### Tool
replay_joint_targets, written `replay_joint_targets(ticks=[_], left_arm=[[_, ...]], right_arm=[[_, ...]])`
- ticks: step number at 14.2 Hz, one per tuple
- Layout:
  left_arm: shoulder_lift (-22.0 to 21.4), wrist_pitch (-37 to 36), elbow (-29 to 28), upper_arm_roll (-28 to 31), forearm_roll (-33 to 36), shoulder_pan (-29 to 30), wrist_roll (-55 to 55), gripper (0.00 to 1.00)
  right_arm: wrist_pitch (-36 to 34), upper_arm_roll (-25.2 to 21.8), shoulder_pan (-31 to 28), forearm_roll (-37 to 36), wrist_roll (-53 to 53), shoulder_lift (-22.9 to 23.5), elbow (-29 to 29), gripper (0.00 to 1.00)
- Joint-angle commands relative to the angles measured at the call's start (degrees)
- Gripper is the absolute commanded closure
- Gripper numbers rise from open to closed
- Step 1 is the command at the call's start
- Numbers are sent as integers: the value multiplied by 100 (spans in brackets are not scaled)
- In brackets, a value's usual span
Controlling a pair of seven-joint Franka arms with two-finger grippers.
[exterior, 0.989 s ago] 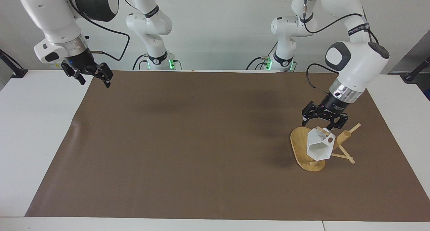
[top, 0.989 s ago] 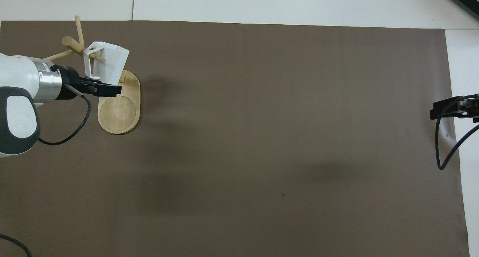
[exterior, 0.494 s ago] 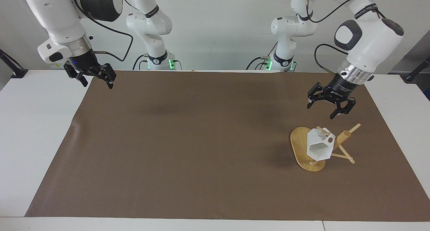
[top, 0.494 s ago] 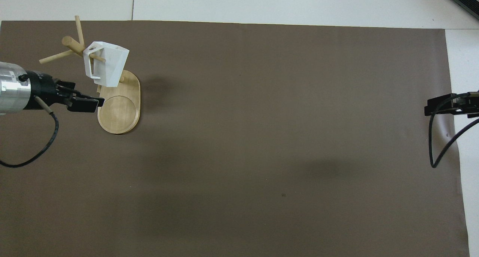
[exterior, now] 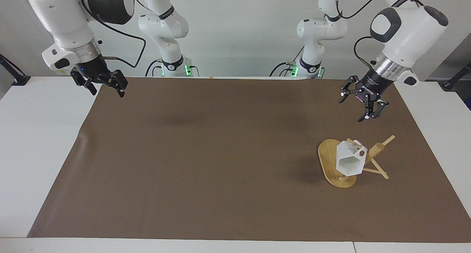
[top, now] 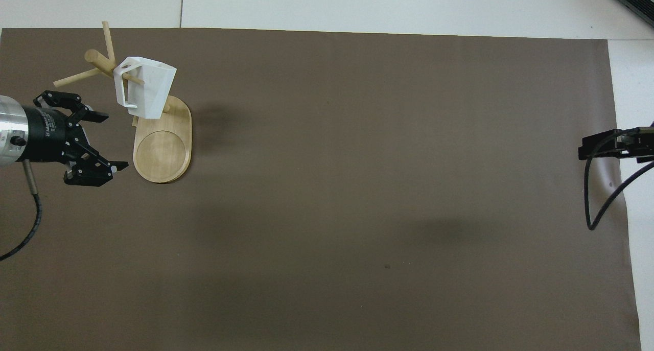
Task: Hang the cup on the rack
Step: 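Open the left gripper and pull it back from the mug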
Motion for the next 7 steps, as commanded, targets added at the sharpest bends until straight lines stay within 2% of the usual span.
replay_joint_targets(ticks=[1, 3, 7], left_arm=[[-50, -465, 156, 5, 160, -24, 1562, 0], [-24, -754, 331, -30, 485, -50, 2609, 0], [3, -1072, 533, -65, 609, -59, 4570, 0]], right_arm=[[-21, 5, -49, 111, -131, -72, -79, 0], [-21, 5, -49, 111, -131, -72, -79, 0], [-12, 5, -49, 111, -131, -64, -79, 0]])
